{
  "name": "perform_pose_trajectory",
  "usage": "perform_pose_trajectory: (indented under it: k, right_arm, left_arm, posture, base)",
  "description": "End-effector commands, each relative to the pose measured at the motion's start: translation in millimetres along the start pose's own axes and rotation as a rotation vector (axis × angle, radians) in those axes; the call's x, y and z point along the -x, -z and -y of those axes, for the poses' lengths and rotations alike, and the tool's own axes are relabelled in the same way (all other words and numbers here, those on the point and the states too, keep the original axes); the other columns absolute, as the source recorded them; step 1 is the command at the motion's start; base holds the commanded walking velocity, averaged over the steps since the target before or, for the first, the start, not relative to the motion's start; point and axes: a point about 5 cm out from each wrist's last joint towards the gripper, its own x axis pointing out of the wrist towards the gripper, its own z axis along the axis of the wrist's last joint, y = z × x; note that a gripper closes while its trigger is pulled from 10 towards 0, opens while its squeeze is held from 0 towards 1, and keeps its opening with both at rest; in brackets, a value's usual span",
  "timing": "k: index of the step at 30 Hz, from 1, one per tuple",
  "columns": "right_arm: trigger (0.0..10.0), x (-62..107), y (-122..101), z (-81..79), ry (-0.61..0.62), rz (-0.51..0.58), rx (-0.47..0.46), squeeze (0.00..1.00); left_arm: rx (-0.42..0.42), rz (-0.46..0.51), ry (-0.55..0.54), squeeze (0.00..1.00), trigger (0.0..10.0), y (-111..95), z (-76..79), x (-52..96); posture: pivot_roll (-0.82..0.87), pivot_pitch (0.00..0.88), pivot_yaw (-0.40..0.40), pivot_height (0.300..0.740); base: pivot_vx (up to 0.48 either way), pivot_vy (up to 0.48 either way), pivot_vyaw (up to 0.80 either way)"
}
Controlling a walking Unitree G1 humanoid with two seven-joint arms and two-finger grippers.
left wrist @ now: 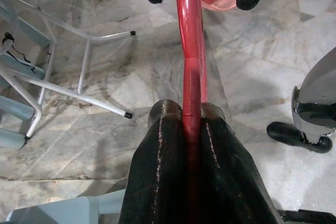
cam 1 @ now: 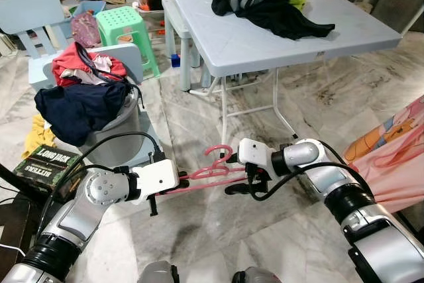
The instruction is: Hang hanger
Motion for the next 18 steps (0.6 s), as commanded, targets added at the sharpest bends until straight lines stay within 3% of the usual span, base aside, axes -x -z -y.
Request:
perform_pose_trajectory:
  k: [1, 18]
  right_arm:
    - [0.0, -0.4, 0.6, 2.2, -0.033, -0.053, 0.049, 0.00]
    - [0.0, 12.2, 14.1, 10.8, -0.045, -0.163, 0.068, 0.00]
  left_arm:
    - [-0.035, -0.002, 0.009, 0.00, 10.0, -2.1, -1.1, -2.2]
    - [-0.052, -0.005, 0.031, 0.00, 10.0, 0.6, 3.4, -4.4]
  posture:
    - [0.04, 0.012, -0.032, 0.740]
    - [0.03, 0.020, -0.036, 0.740]
  base:
    - [0.000, 0.000, 0.00]
    - [0.000, 0.000, 0.00]
